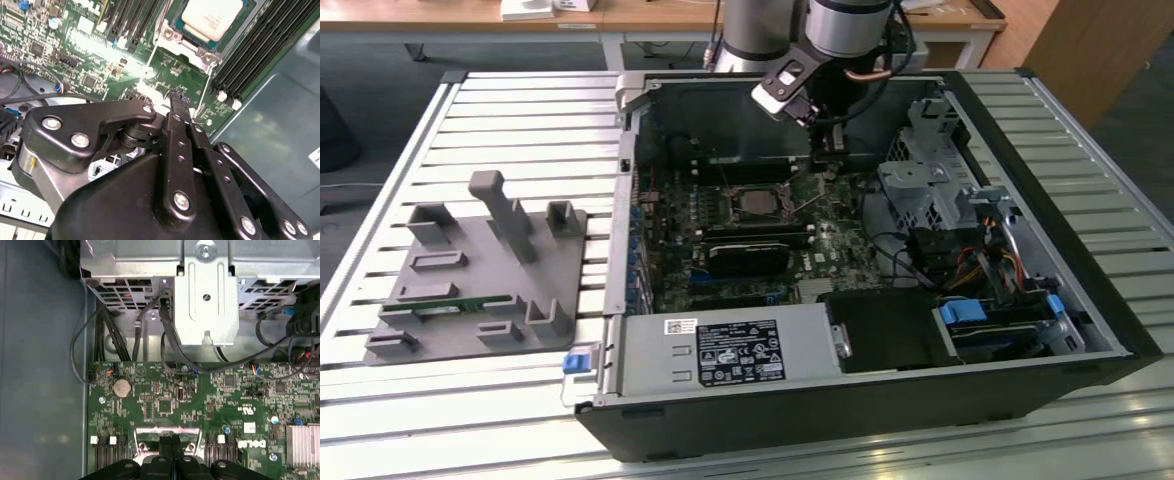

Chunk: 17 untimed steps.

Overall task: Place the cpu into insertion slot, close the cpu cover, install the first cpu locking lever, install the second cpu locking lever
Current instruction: 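Close the cpu cover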

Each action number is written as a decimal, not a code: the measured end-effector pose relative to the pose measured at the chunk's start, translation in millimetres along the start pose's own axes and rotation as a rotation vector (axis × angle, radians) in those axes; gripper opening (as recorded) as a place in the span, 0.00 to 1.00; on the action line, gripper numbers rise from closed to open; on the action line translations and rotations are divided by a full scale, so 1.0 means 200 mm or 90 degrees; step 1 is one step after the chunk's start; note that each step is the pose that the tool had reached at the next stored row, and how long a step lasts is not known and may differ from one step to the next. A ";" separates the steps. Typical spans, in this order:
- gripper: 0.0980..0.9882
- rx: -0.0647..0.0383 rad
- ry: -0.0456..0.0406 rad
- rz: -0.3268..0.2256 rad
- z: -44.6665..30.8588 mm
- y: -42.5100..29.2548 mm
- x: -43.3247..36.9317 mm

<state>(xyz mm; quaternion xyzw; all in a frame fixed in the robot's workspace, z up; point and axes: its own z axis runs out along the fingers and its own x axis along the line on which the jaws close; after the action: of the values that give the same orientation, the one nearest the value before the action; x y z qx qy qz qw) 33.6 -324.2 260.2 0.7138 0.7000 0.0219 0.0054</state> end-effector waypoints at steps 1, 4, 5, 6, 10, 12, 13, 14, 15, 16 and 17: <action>0.01 0.000 -0.0001 0.000 0.001 0.007 0.001; 0.01 0.000 -0.0001 0.000 0.005 0.027 0.006; 0.01 0.000 -0.0002 0.000 0.006 0.035 0.007; 0.01 0.001 -0.0002 0.000 0.008 0.043 0.009; 0.01 0.002 -0.0003 0.000 0.014 0.069 0.012; 0.01 0.003 -0.0002 0.000 0.018 0.082 0.014; 0.01 0.003 -0.0002 0.000 0.019 0.088 0.014; 0.01 0.003 -0.0002 0.000 0.021 0.093 0.015; 0.01 0.004 -0.0002 0.000 0.023 0.099 0.016; 0.01 0.004 -0.0002 0.000 0.025 0.105 0.016; 0.01 0.005 -0.0003 0.000 0.026 0.110 0.017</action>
<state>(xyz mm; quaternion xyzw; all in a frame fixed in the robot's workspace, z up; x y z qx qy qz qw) 55.9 -321.1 255.9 0.7137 0.7002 0.0192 0.0030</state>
